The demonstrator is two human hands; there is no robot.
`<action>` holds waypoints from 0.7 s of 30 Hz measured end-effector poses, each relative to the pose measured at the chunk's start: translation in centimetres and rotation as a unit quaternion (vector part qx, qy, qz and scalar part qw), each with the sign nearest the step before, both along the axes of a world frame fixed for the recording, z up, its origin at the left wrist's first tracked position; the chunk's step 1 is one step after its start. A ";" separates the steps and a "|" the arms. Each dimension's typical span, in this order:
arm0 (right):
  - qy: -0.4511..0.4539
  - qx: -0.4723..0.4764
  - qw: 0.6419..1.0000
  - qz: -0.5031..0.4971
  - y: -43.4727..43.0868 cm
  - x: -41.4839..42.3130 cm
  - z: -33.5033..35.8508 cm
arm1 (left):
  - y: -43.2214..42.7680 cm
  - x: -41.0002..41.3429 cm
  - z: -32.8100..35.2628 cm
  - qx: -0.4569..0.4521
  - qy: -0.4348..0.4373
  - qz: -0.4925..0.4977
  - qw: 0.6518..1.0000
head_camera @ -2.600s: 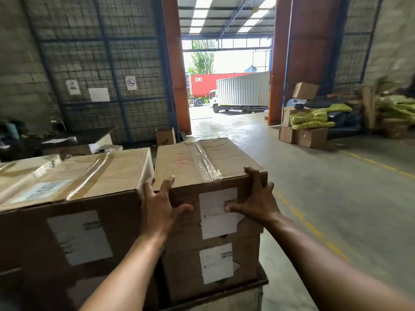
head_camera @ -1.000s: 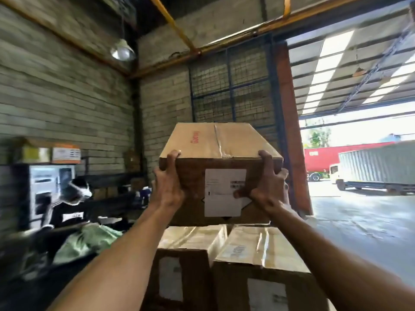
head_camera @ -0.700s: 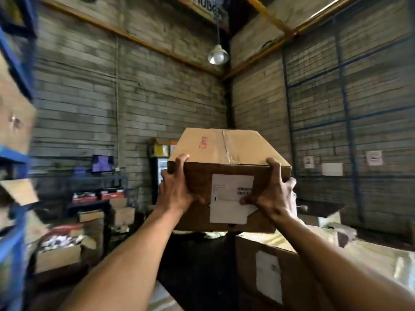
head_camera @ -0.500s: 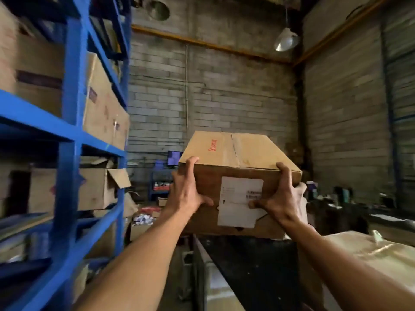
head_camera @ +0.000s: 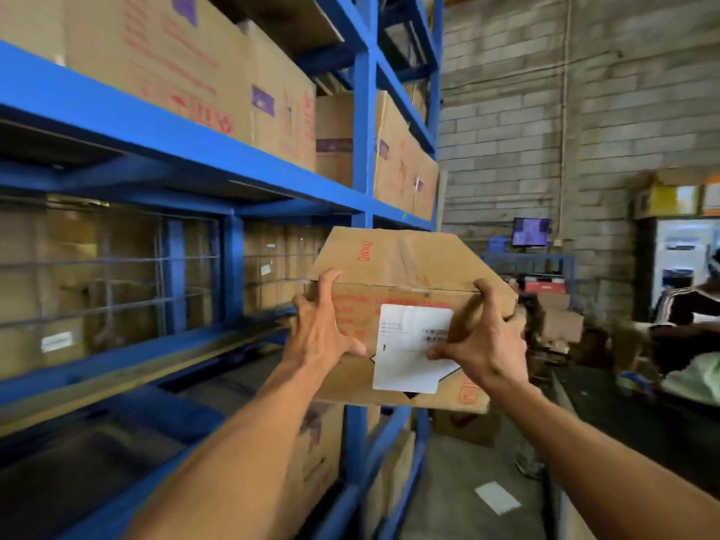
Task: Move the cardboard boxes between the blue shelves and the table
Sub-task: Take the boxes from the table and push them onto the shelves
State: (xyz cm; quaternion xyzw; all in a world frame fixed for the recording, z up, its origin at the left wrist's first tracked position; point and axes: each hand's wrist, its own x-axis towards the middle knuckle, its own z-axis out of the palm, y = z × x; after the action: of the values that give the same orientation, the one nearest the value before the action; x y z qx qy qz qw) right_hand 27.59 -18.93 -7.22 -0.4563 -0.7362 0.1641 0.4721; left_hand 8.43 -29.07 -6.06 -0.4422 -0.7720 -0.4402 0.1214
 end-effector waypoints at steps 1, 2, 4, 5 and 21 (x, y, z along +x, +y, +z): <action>-0.001 -0.005 1.000 0.024 -1.0 -1.1 -0.2 | -1.8 -0.7 -0.1 -0.006 -0.005 0.020 1.000; -0.001 -0.005 0.999 0.049 -2.1 -2.2 -0.3 | -3.6 -1.3 -0.1 -0.011 -0.010 0.041 0.999; 0.002 -0.001 0.996 0.089 -4.2 -4.6 -0.3 | -7.2 -2.8 0.0 -0.018 -0.016 0.082 0.996; 0.005 -0.006 0.994 0.109 -5.3 -5.9 -0.3 | -9.0 -3.6 0.2 -0.020 -0.016 0.099 0.995; 0.000 -0.031 0.943 0.331 -22.5 -23.1 -0.6 | -32.4 -13.8 -0.4 0.010 0.033 0.283 0.959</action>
State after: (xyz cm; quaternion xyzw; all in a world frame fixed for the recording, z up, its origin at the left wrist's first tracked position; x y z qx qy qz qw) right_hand 4.48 -41.47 -7.85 -0.2013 -0.8402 0.3337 0.3770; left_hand -5.37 -61.48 -6.48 -0.2187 -0.8567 -0.3807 0.2708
